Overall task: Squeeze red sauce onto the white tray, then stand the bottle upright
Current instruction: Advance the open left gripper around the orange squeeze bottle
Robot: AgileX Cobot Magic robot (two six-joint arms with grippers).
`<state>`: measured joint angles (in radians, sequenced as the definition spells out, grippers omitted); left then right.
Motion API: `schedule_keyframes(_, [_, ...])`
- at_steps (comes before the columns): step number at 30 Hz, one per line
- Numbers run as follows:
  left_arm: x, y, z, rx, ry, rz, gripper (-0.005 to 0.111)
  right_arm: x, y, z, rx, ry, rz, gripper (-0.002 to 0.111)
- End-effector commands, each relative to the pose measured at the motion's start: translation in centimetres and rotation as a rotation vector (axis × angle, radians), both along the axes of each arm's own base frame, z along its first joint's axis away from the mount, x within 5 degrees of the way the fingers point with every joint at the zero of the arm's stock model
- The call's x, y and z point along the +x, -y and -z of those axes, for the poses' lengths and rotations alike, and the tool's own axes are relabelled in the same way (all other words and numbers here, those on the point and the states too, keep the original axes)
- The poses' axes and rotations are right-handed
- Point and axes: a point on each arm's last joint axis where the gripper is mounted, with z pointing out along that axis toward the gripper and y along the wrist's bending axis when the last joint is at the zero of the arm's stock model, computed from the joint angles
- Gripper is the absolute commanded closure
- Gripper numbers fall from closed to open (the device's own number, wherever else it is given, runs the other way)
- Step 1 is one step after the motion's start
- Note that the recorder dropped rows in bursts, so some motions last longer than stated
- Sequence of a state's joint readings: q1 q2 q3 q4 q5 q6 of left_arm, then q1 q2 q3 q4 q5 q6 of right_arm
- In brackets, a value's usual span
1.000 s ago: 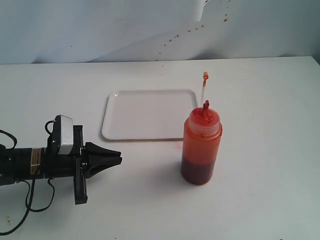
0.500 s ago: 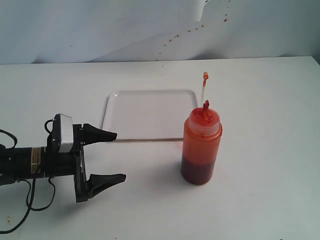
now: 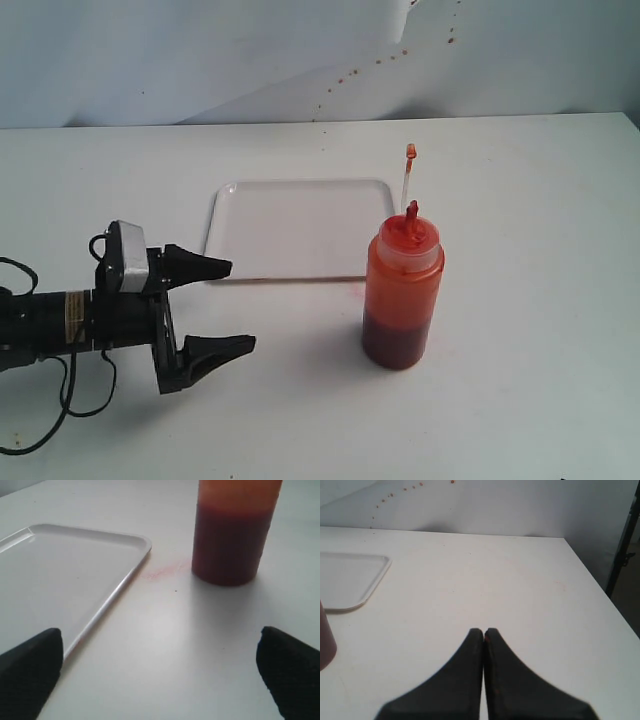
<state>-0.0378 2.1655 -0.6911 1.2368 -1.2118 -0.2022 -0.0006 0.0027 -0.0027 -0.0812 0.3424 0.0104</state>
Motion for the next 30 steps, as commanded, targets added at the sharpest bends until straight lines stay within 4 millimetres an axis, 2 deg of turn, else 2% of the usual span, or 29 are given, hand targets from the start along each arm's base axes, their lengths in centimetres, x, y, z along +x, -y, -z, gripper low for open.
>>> schedule_keyframes(1, [1.0, 3.4, -0.9, -0.036, 0.018, 0.091, 0.008, 0.0, 0.0, 0.1, -0.011, 0.001, -0.001, 0.108])
schedule_keyframes(6, [2.7, 6.0, -1.7, -0.016, -0.026, 0.109, 0.008, 0.0, 0.0, 0.1, -0.011, 0.001, -0.001, 0.108])
schedule_keyframes(10, [3.1, 7.3, -1.9, 0.037, 0.011, 0.173, 0.008, 0.0, 0.0, 0.1, -0.011, 0.001, -0.001, 0.108])
schedule_keyframes(17, [4.2, 7.1, -1.5, 0.11, 0.008, 0.089, 0.008, 0.0, 0.0, 0.1, -0.011, 0.001, -0.001, 0.108])
schedule_keyframes(26, [4.9, 7.3, -1.9, 0.092, -0.001, 0.075, 0.009, 0.0, 0.0, 0.1, -0.011, 0.001, -0.001, 0.108])
schedule_keyframes(30, [5.1, 7.7, -1.1, 0.062, -0.009, 0.126, 0.009, 0.0, 0.0, 0.1, -0.011, 0.001, -0.001, 0.108])
